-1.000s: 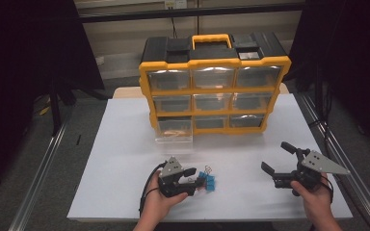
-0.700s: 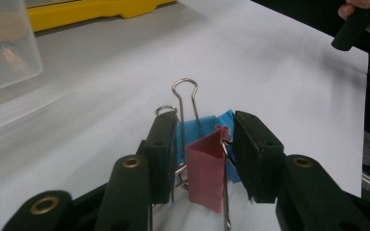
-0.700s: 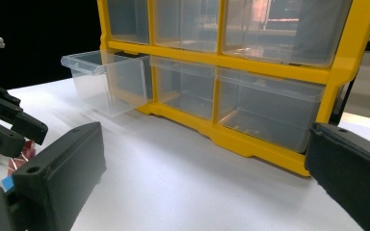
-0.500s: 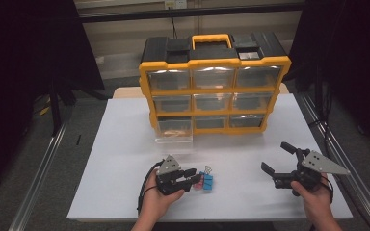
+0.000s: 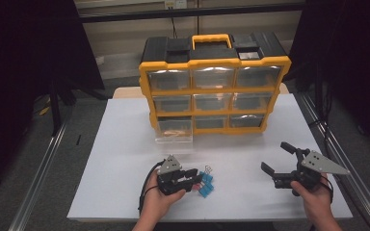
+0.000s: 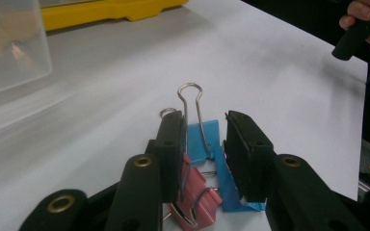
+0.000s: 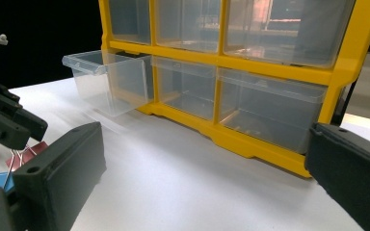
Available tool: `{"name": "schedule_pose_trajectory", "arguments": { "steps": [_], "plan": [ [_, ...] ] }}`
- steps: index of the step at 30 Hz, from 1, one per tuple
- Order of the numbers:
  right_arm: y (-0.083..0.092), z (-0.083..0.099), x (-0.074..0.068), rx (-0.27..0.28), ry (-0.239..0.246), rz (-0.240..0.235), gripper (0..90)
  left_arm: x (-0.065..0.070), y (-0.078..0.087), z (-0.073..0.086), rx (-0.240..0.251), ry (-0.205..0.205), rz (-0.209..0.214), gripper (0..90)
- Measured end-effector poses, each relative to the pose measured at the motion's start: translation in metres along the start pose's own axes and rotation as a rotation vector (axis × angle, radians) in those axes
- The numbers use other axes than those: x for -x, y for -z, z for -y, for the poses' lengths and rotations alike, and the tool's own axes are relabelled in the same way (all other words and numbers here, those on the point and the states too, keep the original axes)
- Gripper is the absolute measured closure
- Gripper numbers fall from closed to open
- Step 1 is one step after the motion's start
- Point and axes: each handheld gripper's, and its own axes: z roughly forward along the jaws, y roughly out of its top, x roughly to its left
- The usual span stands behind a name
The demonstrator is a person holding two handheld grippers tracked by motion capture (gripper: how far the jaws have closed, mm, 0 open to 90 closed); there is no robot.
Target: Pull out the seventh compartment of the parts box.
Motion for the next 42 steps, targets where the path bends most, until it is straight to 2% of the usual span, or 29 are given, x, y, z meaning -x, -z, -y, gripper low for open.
{"name": "schedule_pose_trajectory", "arguments": {
  "steps": [1, 4, 6, 11, 16, 17, 21, 26, 34, 37, 42],
  "plan": [
    [0.0, 0.0, 0.0, 0.001, -0.002, 0.0, 0.1, 0.0, 0.002, -0.001, -0.008, -0.006, -0.012, 67.2],
    [0.0, 0.0, 0.0, 0.004, 0.0, -0.004, 0.1, -0.001, 0.005, -0.002, 0.009, 0.002, -0.012, 66.4],
    [0.0, 0.0, 0.0, 0.003, -0.003, -0.004, 0.1, -0.002, 0.007, -0.002, -0.008, -0.015, -0.041, 65.6],
    [0.0, 0.0, 0.0, 0.005, -0.001, -0.005, 0.2, -0.003, 0.008, 0.001, -0.019, 0.009, -0.04, 64.5],
    [0.0, -0.001, 0.0, 0.007, -0.008, -0.003, 0.2, -0.004, 0.011, 0.005, -0.06, 0.014, -0.071, 64.6],
    [0.0, -0.001, 0.0, 0.008, -0.008, -0.004, 0.2, -0.005, 0.011, 0.006, -0.054, 0.015, -0.061, 64.7],
    [0.0, -0.001, 0.0, 0.006, -0.007, -0.005, 0.2, -0.005, 0.014, 0.007, -0.059, 0.02, -0.077, 67.4],
    [-0.001, -0.001, 0.001, 0.005, 0.004, -0.01, 0.2, -0.004, 0.017, 0.008, -0.071, 0.025, -0.077, 72.7],
    [-0.004, -0.002, 0.0, 0.004, 0.007, -0.003, 0.2, -0.003, 0.02, 0.009, -0.087, 0.061, -0.062, 78.5],
    [-0.004, -0.002, -0.001, 0.004, 0.012, -0.004, 0.2, -0.002, 0.021, 0.008, -0.077, 0.091, -0.037, 82.4],
    [-0.005, -0.002, 0.0, 0.005, 0.013, -0.007, 0.2, 0.001, 0.021, 0.005, -0.075, 0.112, -0.009, 88.0]
  ]
}}
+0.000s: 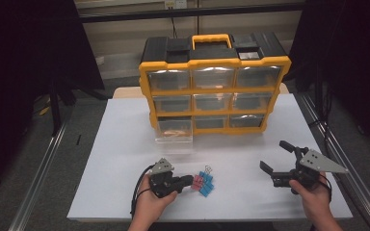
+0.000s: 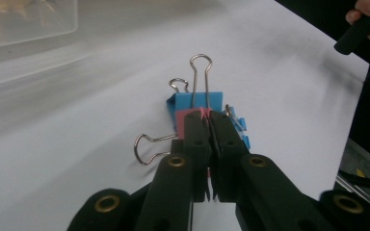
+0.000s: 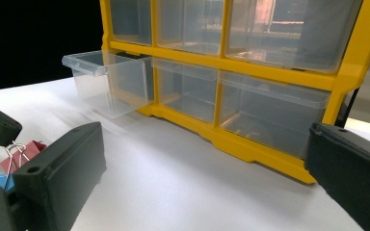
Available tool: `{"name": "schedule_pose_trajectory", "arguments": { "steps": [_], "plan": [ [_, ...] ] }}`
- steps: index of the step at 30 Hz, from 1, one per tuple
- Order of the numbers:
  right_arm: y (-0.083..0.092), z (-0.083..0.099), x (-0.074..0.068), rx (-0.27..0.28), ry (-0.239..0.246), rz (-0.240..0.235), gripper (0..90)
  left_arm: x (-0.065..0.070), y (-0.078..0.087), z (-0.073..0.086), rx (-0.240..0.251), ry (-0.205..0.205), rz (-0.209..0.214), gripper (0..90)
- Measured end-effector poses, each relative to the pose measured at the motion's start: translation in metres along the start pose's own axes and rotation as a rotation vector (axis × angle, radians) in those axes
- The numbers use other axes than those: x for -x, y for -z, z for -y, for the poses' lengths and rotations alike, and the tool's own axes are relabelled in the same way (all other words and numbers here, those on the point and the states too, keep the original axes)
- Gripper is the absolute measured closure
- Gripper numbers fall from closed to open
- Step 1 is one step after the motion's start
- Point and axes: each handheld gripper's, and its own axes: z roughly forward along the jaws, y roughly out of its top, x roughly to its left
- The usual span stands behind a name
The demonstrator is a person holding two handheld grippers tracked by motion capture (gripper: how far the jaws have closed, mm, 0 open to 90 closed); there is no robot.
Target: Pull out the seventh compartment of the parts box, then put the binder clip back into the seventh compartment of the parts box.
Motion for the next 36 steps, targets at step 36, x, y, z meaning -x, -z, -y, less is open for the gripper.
{"name": "schedule_pose_trajectory", "arguments": {
  "steps": [36],
  "plan": [
    [0.0, 0.0, 0.0, -0.003, -0.001, 0.006, 0.2, -0.007, 0.006, -0.027, 0.025, 0.058, -0.017, 89.6]
  ]
}}
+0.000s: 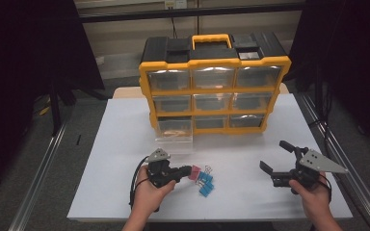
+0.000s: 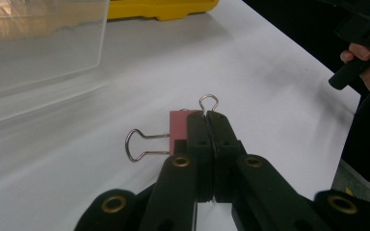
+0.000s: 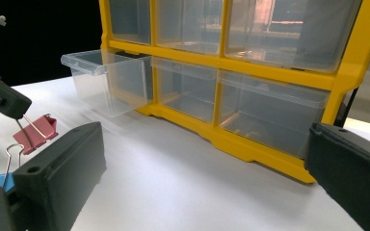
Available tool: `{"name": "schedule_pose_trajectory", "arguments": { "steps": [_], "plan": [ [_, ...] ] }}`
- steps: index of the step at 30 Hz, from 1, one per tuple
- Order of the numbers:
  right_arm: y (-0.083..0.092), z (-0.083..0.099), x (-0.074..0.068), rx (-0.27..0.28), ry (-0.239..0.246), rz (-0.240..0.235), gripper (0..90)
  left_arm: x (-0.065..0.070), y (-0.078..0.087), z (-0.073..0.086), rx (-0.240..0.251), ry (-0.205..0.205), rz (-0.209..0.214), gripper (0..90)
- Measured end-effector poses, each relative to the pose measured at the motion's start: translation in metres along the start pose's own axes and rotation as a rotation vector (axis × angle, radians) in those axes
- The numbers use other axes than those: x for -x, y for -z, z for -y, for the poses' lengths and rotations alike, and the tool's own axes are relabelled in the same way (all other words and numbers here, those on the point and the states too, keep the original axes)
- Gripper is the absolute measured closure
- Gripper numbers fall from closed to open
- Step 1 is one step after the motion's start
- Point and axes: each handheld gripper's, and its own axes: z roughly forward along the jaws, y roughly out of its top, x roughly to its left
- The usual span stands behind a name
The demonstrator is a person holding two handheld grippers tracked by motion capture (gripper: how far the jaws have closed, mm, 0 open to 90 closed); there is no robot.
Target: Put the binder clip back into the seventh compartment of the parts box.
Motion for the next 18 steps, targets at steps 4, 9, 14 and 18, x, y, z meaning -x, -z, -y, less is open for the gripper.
{"name": "schedule_pose_trajectory", "arguments": {
  "steps": [4, 9, 14, 18],
  "plan": [
    [0.001, 0.0, 0.001, 0.0, 0.0, -0.003, 0.2, 0.001, -0.002, -0.005, -0.017, -0.01, -0.002, 89.6],
    [0.002, 0.0, 0.001, 0.0, -0.004, 0.009, 0.1, 0.002, -0.004, -0.012, -0.019, -0.008, 0.004, 89.6],
    [0.002, 0.0, 0.001, 0.0, -0.005, 0.003, 0.1, 0.001, -0.002, -0.018, -0.012, 0.002, 0.001, 89.6],
    [0.002, 0.0, 0.001, 0.002, -0.007, 0.006, 0.1, 0.001, -0.004, -0.022, -0.011, 0.004, 0.006, 89.5]
  ]
}}
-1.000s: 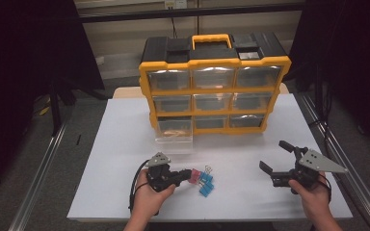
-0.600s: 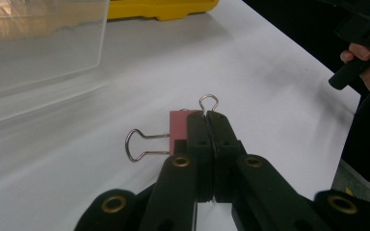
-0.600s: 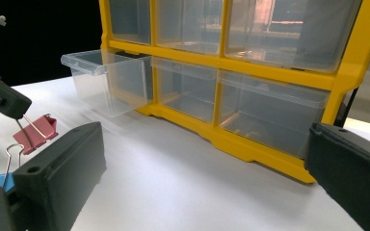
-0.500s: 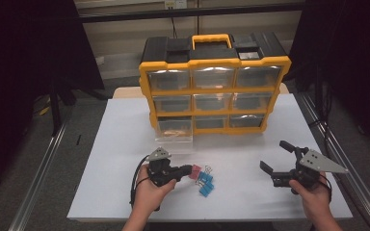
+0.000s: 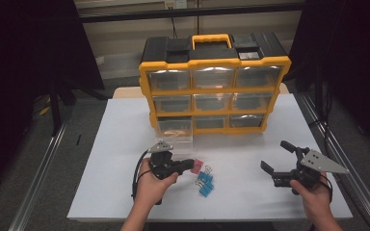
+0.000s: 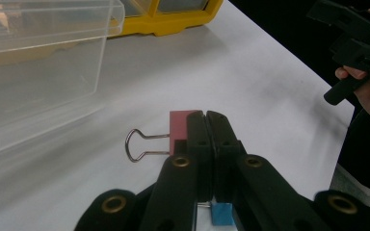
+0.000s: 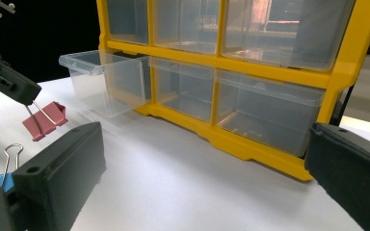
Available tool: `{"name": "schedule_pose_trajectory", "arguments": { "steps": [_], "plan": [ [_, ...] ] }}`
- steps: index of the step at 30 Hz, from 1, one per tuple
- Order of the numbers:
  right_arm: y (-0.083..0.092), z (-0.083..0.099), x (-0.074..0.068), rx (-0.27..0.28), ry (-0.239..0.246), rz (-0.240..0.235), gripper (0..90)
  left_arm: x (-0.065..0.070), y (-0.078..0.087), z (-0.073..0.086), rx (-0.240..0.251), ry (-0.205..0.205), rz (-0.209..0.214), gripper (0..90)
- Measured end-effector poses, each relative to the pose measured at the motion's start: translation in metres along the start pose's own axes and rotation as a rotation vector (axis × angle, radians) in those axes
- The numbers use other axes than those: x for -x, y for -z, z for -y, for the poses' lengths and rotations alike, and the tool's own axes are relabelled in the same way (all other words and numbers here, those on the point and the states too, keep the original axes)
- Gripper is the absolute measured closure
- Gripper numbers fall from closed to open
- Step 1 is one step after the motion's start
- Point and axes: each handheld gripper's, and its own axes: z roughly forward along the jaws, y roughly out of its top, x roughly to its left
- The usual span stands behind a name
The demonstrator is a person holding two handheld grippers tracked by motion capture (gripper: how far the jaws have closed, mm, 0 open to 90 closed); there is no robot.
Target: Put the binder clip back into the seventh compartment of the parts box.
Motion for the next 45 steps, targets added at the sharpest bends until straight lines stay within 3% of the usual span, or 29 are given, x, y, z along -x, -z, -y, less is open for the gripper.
{"name": "schedule_pose_trajectory", "arguments": {
  "steps": [33, 45],
  "plan": [
    [0.002, 0.0, 0.001, 0.002, -0.005, 0.003, 0.1, 0.001, 0.004, -0.031, -0.036, 0.001, 0.004, 89.6],
    [0.002, 0.001, 0.001, 0.003, -0.006, 0.002, 0.1, 0.002, 0.006, -0.042, -0.024, -0.002, 0.008, 89.6]
  ]
}}
